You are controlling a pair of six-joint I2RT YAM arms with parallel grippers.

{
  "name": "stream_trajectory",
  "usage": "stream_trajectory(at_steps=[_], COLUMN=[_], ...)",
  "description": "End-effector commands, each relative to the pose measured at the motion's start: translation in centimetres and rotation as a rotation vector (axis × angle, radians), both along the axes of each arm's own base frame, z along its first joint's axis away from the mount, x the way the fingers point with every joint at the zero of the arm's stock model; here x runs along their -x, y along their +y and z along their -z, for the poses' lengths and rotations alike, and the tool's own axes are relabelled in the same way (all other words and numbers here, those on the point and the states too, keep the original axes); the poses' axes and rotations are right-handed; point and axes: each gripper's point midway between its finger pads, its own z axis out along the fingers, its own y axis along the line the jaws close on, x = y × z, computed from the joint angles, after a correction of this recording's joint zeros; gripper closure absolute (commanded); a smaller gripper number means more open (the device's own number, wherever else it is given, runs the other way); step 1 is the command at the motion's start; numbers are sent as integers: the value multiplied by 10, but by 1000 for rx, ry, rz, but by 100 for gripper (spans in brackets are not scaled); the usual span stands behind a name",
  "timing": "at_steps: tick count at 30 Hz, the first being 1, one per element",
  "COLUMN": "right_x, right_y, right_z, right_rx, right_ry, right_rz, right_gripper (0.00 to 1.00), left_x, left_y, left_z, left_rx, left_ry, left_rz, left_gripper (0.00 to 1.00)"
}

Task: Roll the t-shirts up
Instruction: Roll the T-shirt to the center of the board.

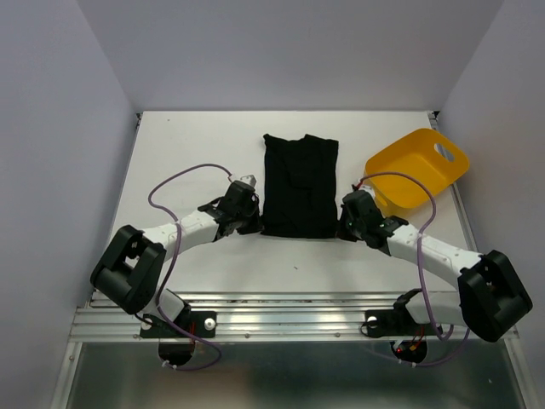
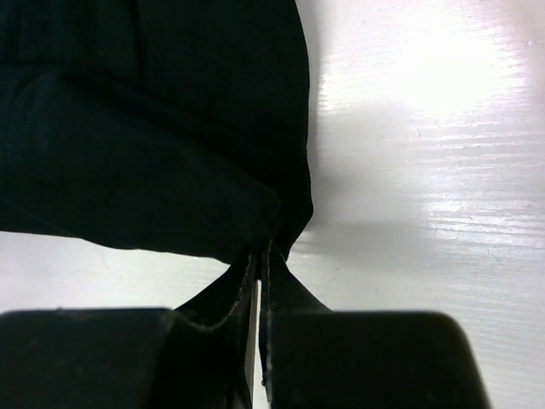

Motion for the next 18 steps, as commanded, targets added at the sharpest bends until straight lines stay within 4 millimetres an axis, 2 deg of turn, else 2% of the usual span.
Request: stream_trajectory(at_steps=[1,7,11,18], right_x=[-10,-12,-8,-3], right_y=[-8,-11,-10,-10], right_z=[-13,-14,-7,6], right_rx=[-10,-6,-8,-10], right_ry=[-72,-73,-48,-22], right_rz=[55,69,63,55], right_gripper=[99,99,99,99], left_x=[-5,-8,-5,8], left_y=[10,24,24,23], left_z=[-12,-13,-11,13], left_rx=[12,11,32,59], left_ry=[-51,-53,-45,9], left_rz=[-20,-54,-46,-50], left_gripper=[100,100,100,100])
